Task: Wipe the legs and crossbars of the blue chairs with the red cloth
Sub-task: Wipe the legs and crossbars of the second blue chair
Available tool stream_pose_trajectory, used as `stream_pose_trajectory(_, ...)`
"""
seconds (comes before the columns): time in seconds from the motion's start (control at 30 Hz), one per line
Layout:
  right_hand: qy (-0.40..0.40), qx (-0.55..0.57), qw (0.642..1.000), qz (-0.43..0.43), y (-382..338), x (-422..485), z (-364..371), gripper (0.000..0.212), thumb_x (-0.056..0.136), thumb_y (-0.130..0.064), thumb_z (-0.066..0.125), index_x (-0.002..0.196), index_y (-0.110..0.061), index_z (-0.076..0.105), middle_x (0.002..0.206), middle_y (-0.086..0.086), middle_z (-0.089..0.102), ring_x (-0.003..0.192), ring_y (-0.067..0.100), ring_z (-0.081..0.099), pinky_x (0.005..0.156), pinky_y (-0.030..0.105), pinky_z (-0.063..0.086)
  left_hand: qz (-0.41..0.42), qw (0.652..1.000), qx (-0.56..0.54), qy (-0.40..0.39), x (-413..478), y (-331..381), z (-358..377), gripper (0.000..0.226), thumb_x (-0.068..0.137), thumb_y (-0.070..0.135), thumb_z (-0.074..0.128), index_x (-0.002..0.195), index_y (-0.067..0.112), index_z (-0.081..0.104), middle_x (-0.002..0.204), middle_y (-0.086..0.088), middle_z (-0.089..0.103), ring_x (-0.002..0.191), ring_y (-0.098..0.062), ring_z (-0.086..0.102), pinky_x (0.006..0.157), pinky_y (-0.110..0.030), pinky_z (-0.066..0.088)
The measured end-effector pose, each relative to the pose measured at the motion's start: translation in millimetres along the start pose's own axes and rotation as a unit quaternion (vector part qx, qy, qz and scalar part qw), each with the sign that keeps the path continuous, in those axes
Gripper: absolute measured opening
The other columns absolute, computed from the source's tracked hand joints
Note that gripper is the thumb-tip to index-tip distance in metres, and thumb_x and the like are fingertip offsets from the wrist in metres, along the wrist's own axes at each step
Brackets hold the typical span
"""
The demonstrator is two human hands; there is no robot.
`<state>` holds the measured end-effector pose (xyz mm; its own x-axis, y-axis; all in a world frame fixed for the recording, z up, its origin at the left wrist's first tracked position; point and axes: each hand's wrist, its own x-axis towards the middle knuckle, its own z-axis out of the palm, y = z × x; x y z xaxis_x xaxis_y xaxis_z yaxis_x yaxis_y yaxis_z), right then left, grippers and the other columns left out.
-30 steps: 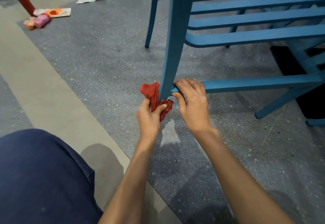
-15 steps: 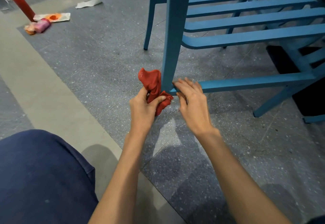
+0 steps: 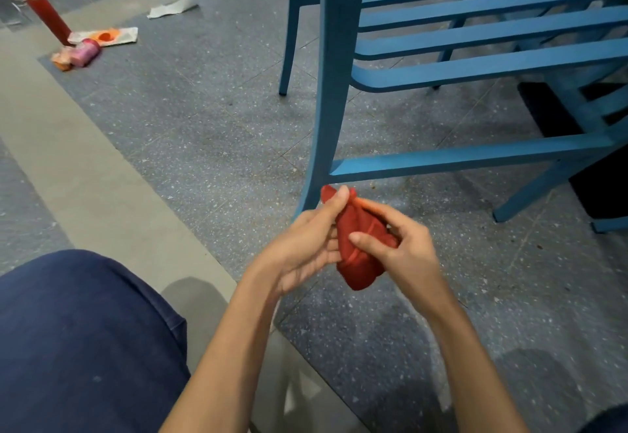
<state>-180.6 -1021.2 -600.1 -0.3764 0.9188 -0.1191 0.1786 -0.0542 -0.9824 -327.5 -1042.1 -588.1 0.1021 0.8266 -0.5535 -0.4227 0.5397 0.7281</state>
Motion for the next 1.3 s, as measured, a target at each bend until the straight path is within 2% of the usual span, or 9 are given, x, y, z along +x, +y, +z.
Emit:
stream_pose_trajectory(0.13,0.044,0.013,0.998,-0.034,-18,6,-5,0.037,0.079,-0.002,0.072,0.113,-0.016,0.068,0.104,-0.004,0.073,0.1,0.011,0.067,0.09,0.031,0.053,-0.026,0.983,0.178,-0.028,-4,33,-11,0.058,0.076,0.065,0.053,0.109,0.02,0.069,0.107,-0.004,0.073,0.092,-0.016,0.069,0.086,-0.035,0.054)
stream_pose_trajectory(0.27,0.159,-0.055,0.985,-0.046,-36,26,4,0.036,0.08,-0.002,0.07,0.107,-0.025,0.07,0.098,-0.009,0.072,0.093,0.007,0.067,0.09,0.027,0.053,-0.002,0.937,0.341,0.073,-9,67,-33,0.052,0.086,0.06,0.053,0.105,0.015,0.07,0.096,0.001,0.076,0.096,-0.018,0.07,0.085,-0.034,0.048)
stream_pose_trajectory(0.37,0.293,-0.143,0.945,-0.042,-49,41,1,0.036,0.087,-0.013,0.064,0.121,-0.024,0.063,0.113,-0.005,0.065,0.103,0.006,0.058,0.101,0.027,0.044,0.032,0.906,0.392,0.157,-12,80,-54,0.036,0.088,0.044,0.061,0.098,0.011,0.07,0.093,-0.001,0.075,0.09,-0.019,0.067,0.07,-0.026,0.043)
stream_pose_trajectory(0.47,0.2,-0.222,0.953,-0.047,-46,59,24,0.048,0.093,-0.016,0.057,0.139,-0.017,0.045,0.135,-0.001,0.049,0.119,0.008,0.046,0.102,0.015,0.024,0.106,0.901,0.389,0.161,-1,80,-57,0.027,0.087,0.02,0.068,0.113,0.016,0.065,0.105,-0.008,0.068,0.085,-0.011,0.059,0.064,-0.018,0.041)
stream_pose_trajectory(0.6,0.066,-0.348,0.926,-0.13,-20,75,52,0.046,0.086,-0.005,0.062,0.13,-0.009,0.052,0.135,0.004,0.049,0.116,0.026,0.045,0.092,0.015,0.023,0.193,0.905,0.367,0.098,13,70,-48,0.043,0.083,0.004,0.069,0.123,0.017,0.061,0.116,-0.004,0.065,0.105,-0.004,0.06,0.077,-0.009,0.048)
stream_pose_trajectory(0.77,0.084,-0.41,0.899,-0.128,-12,69,11,0.053,0.086,-0.005,0.06,0.137,-0.012,0.046,0.132,0.005,0.052,0.115,0.021,0.042,0.092,0.017,0.023,0.241,0.912,0.318,0.096,19,57,-51,0.031,0.083,0.008,0.071,0.11,0.022,0.065,0.11,0.002,0.069,0.103,-0.007,0.065,0.087,-0.016,0.05)
stream_pose_trajectory(1.0,0.226,-0.495,0.839,-0.01,-7,72,-50,0.062,0.084,0.014,0.046,0.141,-0.01,0.041,0.148,0.012,0.036,0.11,0.034,0.04,0.093,0.031,0.029,0.276,0.88,0.347,0.17,32,47,-51,0.032,0.081,0.02,0.074,0.111,0.016,0.067,0.106,0.002,0.07,0.095,-0.014,0.067,0.088,-0.032,0.054)
stream_pose_trajectory(1.2,0.082,-0.486,0.868,-0.06,-13,70,40,0.072,0.091,0.009,0.043,0.152,-0.01,0.009,0.158,0.001,0.013,0.117,0.028,0.032,0.104,0.038,0.034,0.31,0.857,0.374,0.173,34,42,-52,0.031,0.081,0.026,0.073,0.111,0.018,0.068,0.105,0.008,0.07,0.092,-0.01,0.067,0.085,-0.028,0.053)
stream_pose_trajectory(1.3,0.087,-0.464,0.879,-0.065,-13,70,37,0.072,0.091,0.008,0.047,0.152,-0.012,0.014,0.158,0.001,0.015,0.118,0.028,0.032,0.105,0.038,0.034,0.308,0.854,0.379,0.179,32,40,-51,0.035,0.082,0.029,0.072,0.115,0.019,0.066,0.109,0.009,0.07,0.093,-0.006,0.066,0.086,-0.027,0.053)
